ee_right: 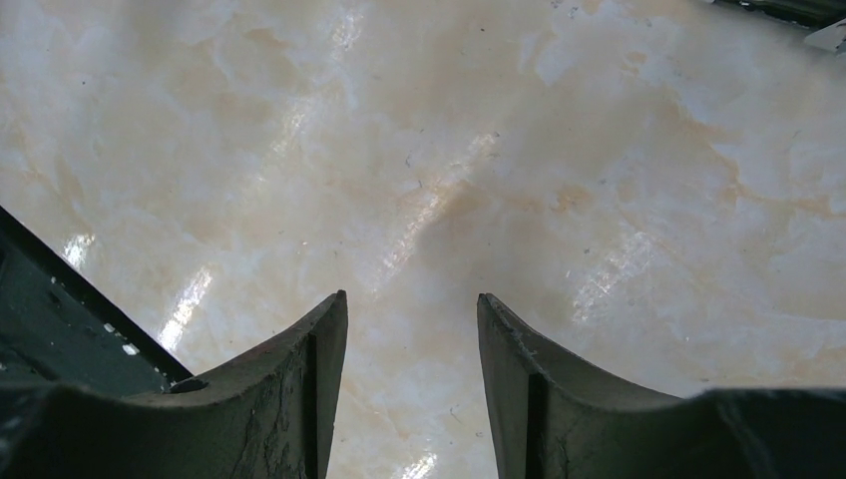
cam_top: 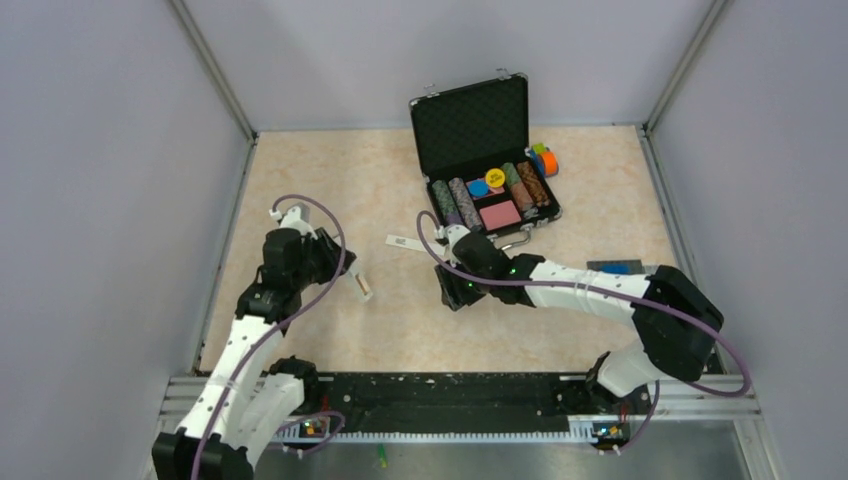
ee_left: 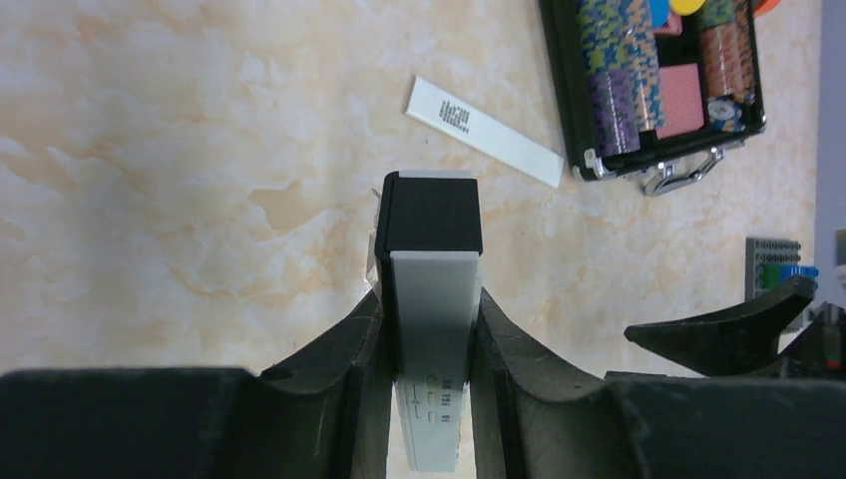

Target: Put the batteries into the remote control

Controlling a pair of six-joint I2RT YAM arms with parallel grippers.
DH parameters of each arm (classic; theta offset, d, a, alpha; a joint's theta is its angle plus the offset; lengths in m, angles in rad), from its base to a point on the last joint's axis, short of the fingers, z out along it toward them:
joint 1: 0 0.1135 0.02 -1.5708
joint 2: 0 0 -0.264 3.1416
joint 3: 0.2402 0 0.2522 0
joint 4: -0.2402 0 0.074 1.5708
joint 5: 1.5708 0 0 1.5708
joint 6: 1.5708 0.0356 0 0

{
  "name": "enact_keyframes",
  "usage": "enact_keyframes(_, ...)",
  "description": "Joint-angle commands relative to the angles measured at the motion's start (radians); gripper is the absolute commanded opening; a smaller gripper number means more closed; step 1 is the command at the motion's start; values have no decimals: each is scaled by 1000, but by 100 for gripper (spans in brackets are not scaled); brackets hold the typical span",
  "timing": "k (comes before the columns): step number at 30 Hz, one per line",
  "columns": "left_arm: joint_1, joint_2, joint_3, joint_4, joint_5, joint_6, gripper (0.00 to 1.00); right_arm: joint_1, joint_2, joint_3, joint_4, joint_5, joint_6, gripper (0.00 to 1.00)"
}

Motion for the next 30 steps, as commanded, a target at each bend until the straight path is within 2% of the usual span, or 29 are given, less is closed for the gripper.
enact_keyframes(1,-2,-121,-19,-11,-100,22,0,13,31,19,38,-5,37,50)
enact_keyframes(12,-2,-365,21,-136,-250,-21,0,87,69,103,-109,-31,127,50)
enact_keyframes(18,-2,-402,98,-175,-266,10,0,212,93,156,-129,-75,202,50)
enact_keyframes(22,-2,-376,216,-231,-309,52,0,338,171,274,-160,-69,245,50)
enact_keyframes(25,-2,-347,318,-301,-367,68,0,437,311,434,-269,-28,297,50)
enact_keyframes(30,-2,-364,408,-358,-522,56,0,577,485,627,-380,36,481,47)
